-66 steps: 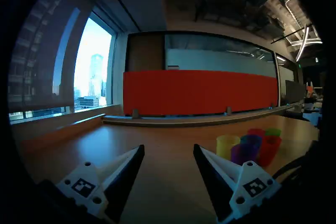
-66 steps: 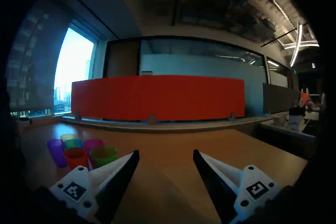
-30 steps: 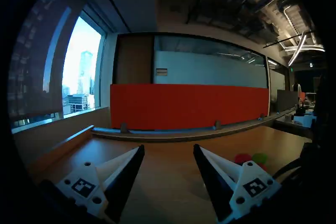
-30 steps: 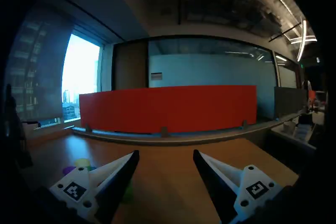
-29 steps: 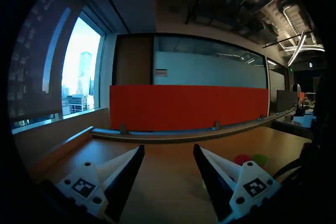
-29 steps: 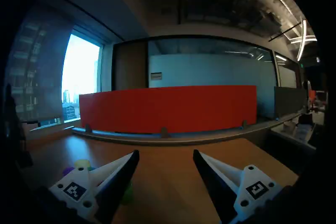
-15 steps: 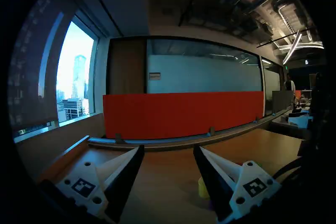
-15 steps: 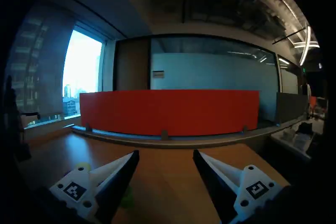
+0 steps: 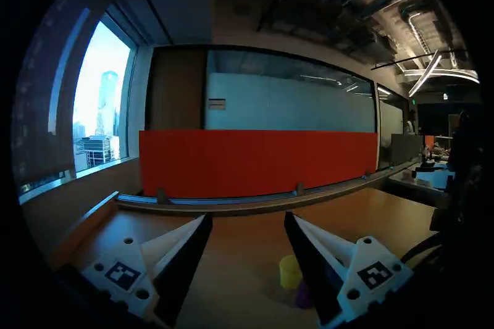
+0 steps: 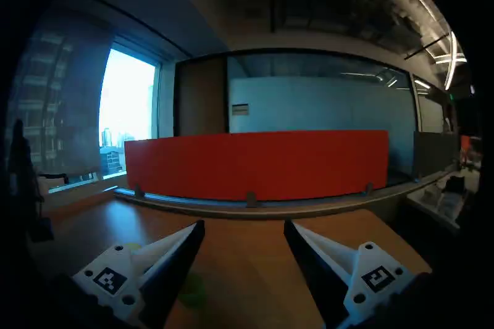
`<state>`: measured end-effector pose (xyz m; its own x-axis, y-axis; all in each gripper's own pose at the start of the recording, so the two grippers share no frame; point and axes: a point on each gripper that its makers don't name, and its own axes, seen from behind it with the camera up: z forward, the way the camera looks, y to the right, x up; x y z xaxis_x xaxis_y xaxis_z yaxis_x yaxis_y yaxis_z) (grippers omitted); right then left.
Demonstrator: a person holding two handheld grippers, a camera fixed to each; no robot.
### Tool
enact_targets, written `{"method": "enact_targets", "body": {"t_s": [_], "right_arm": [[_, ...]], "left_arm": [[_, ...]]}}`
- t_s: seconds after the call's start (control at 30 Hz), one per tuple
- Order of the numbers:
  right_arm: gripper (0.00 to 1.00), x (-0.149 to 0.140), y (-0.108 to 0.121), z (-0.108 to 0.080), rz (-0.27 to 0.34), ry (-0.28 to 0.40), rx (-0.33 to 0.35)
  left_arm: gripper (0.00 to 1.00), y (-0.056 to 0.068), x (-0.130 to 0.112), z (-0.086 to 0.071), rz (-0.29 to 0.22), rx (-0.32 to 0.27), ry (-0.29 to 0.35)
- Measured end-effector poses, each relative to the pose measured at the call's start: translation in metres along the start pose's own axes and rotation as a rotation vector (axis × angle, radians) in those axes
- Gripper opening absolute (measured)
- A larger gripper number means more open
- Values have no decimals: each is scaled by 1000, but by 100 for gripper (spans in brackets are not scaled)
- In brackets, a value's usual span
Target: Pour water
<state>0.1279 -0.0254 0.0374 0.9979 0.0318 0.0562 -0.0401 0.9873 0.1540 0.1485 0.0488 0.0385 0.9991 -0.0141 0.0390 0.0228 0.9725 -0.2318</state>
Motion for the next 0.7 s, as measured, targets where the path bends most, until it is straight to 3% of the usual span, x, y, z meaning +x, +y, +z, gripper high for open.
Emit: {"method": "enact_targets", "body": {"t_s": [0.2, 0.4, 0.7], "right_arm": [[99, -5, -4, 2, -22, -8, 41], [99, -5, -19, 2, -50, -3, 121], [99, 6, -54, -1, -87, 17, 282]], "left_arm": [[86, 8, -6, 3, -25, -52, -26], [86, 14, -8, 7, 1, -87, -33], [86, 32, -1, 6, 31, -188, -14]]}}
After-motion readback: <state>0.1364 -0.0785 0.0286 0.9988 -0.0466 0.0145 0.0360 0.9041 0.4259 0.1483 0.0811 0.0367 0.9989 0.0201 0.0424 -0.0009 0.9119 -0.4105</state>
